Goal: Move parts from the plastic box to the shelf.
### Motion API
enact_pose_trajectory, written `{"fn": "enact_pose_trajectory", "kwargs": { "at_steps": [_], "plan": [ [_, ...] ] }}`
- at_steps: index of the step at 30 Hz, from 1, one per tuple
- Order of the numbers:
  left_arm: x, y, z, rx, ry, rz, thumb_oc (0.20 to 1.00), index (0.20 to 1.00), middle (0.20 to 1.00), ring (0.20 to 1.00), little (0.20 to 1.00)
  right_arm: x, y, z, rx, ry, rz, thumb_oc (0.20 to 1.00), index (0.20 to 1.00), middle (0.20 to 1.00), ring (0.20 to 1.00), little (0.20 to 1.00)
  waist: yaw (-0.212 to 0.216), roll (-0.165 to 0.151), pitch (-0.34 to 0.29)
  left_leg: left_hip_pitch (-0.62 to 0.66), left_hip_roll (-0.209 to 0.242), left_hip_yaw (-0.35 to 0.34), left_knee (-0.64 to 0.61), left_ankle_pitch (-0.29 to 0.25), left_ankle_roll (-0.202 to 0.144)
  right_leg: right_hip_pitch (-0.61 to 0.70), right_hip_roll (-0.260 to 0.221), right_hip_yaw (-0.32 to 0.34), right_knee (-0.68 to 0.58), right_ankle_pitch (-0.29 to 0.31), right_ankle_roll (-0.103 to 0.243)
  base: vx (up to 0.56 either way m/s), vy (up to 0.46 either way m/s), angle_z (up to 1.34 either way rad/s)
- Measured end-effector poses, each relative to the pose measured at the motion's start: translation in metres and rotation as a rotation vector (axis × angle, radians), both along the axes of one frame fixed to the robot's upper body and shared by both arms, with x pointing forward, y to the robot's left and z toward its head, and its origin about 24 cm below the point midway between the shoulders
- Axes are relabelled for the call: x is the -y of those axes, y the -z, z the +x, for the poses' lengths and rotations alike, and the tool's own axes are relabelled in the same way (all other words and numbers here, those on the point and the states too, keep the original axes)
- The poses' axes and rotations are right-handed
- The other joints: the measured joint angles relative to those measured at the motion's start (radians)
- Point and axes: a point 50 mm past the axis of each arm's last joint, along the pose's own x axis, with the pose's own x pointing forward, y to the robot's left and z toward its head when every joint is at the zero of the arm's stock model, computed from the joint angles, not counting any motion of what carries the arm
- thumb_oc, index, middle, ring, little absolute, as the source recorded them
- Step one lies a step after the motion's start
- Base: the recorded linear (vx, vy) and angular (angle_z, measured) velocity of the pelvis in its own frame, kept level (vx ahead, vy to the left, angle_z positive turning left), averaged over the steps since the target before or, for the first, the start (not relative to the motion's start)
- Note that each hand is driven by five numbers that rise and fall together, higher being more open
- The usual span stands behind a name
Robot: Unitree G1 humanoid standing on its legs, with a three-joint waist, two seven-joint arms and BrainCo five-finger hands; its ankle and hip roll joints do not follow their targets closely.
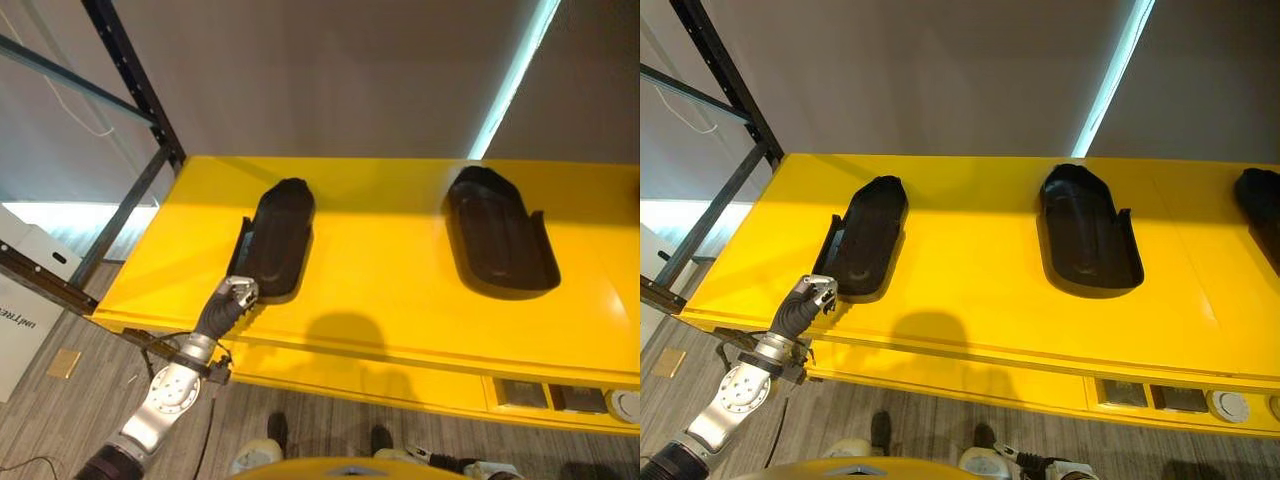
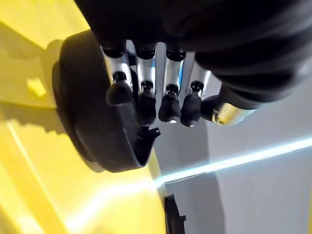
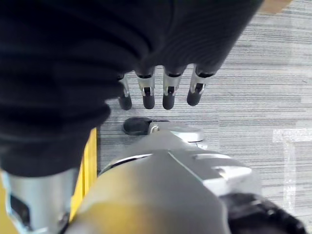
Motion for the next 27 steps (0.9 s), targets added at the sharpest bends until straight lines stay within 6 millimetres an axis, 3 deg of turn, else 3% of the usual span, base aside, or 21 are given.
{"fn": "enact_pose_trajectory", "kwargs": {
  "at_steps": [5,8,13,20,27],
  "plan": [
    [0.016,-0.028,-0.003,0.188,0.105,0.028,0.200,0.200,0.200,0.200,0.200,0.001,0.000,-0.002,0.008,0.011,-0.001,1.000,1.000,1.000,1.000,1.000,-0.001,-0.001,0.002,0.003,0.000,0.003,0.000,0.000,0.000,0.002,0.000,0.001,0.000,0.000,0.000,0.00,0.000,0.00],
    [0.020,-0.033,0.001,0.203,0.137,0.050,0.200,0.200,0.200,0.200,0.200,0.001,0.000,-0.001,0.009,0.010,-0.001,1.000,1.000,1.000,1.000,1.000,-0.003,0.000,0.002,0.004,0.000,0.006,0.000,0.000,0.000,0.003,0.000,0.001,0.000,0.000,0.001,0.00,-0.001,-0.03],
    [0.024,-0.020,-0.001,0.128,0.156,0.097,0.200,0.200,0.200,0.200,0.200,0.003,-0.001,0.000,0.013,0.011,-0.006,1.000,1.000,1.000,1.000,1.000,-0.006,0.009,0.012,0.005,0.000,0.012,0.000,-0.001,0.000,0.002,-0.001,0.003,0.000,0.001,0.002,-0.02,0.017,-0.01],
    [0.013,-0.001,-0.017,0.028,0.119,0.124,0.200,0.200,0.200,0.200,0.200,0.017,-0.005,0.001,0.015,0.014,-0.042,1.000,1.000,1.000,1.000,1.000,0.013,0.046,0.034,-0.001,0.000,0.008,0.000,-0.001,0.000,0.000,-0.002,-0.003,0.000,0.001,0.002,-0.03,0.028,0.02],
    [0.010,0.003,-0.022,0.020,0.108,0.140,0.200,0.200,0.200,0.200,0.200,0.018,-0.005,0.000,0.012,0.016,-0.050,1.000,1.000,1.000,1.000,1.000,0.026,0.050,0.034,-0.011,-0.002,-0.011,0.000,0.001,0.000,0.000,-0.002,-0.025,0.000,0.000,0.001,-0.01,-0.001,0.08]
  ]
}}
